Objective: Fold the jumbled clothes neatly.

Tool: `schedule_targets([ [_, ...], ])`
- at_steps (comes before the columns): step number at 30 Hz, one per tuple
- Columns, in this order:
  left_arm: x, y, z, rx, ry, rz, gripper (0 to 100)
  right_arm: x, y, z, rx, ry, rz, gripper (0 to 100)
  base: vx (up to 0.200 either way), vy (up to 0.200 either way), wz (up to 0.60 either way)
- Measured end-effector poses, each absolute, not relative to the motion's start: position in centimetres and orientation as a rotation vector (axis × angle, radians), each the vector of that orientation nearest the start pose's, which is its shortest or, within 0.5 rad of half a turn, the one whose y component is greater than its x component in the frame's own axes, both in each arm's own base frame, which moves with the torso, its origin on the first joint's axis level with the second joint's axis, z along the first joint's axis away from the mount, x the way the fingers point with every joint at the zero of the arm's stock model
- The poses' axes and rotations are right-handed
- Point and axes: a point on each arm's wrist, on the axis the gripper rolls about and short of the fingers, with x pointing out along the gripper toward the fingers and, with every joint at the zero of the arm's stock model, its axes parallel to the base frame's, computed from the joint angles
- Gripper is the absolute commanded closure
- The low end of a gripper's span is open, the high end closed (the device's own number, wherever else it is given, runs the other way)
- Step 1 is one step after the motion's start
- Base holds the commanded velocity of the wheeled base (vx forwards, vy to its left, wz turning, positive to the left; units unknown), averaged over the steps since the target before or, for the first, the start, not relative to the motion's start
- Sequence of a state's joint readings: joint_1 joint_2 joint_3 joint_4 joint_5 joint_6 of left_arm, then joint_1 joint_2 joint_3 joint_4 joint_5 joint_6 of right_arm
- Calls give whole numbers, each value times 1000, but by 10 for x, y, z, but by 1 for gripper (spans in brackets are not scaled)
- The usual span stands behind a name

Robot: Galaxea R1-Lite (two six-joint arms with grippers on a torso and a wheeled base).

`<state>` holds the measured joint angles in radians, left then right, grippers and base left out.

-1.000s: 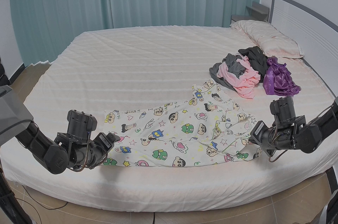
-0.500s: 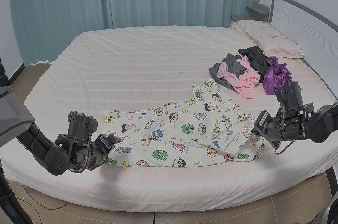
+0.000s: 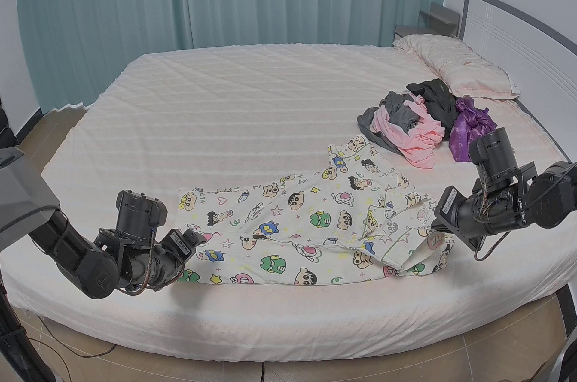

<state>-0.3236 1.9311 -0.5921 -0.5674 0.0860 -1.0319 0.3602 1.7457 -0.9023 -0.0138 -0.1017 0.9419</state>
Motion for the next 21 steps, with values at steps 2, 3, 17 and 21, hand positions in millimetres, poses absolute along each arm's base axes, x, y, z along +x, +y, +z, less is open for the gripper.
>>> schedule_targets([
  [2,278,-91,57,-819,793,183,0,272,101,138,688,859,-156,100,0,0,0],
  [3,278,-91,57,-819,792,183,0,271,101,138,686,862,-157,100,0,0,0],
  [17,278,-91,57,-819,791,182,0,244,111,128,612,923,-111,0,0,0,0],
  [21,278,-91,58,-820,790,181,0,239,114,130,598,922,-85,0,0,0,0],
])
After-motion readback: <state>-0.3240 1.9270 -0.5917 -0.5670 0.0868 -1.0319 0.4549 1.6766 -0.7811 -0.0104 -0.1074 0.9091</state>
